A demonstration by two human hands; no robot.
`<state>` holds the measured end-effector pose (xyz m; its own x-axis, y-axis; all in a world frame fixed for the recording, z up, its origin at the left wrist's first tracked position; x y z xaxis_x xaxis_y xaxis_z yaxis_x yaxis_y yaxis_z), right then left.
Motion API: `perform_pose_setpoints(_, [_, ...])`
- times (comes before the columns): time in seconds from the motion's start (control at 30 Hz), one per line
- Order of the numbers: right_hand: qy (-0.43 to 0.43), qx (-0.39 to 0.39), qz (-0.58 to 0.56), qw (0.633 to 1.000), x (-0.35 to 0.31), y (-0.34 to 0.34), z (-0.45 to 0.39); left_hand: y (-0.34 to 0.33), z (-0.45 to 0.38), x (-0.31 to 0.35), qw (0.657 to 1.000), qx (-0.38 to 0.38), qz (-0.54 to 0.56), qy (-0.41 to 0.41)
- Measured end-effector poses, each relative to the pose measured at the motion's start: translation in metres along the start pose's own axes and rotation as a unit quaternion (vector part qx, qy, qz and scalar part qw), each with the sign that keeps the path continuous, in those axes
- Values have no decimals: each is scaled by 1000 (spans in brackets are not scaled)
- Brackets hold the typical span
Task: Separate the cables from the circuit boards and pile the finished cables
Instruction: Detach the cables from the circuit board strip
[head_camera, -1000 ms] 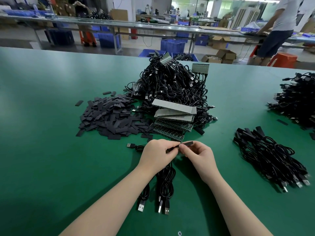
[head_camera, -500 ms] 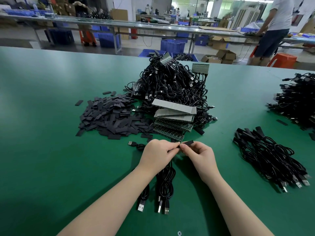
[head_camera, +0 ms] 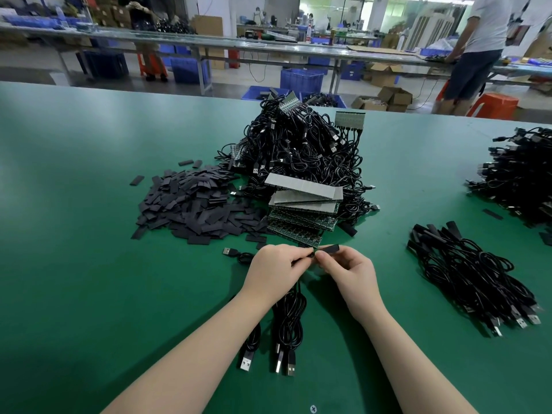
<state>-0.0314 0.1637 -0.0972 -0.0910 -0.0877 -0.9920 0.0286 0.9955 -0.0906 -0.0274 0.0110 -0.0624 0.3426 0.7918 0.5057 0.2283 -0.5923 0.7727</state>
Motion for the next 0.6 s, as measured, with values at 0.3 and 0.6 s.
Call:
perform_pose_setpoints(0.3, [6, -22, 44, 999, 0, -4, -1, -1, 1, -2, 1000, -12, 11, -1])
perform_pose_setpoints(0.6, [57, 9, 75, 996, -8, -4, 5, 2, -1, -12, 999, 29, 18, 36])
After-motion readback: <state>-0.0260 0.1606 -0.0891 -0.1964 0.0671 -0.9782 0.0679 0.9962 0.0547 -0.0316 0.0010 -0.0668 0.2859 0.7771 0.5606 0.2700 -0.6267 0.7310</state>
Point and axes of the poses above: each hand's wrist, its own z-axis away from the middle knuckle, its own y-axis out of the back of the hand, x = y × z, the point moved 9 cm from there along -z, towards the middle knuckle, and after that the axes turned 9 degrees about -z, right-handed, at the moved point
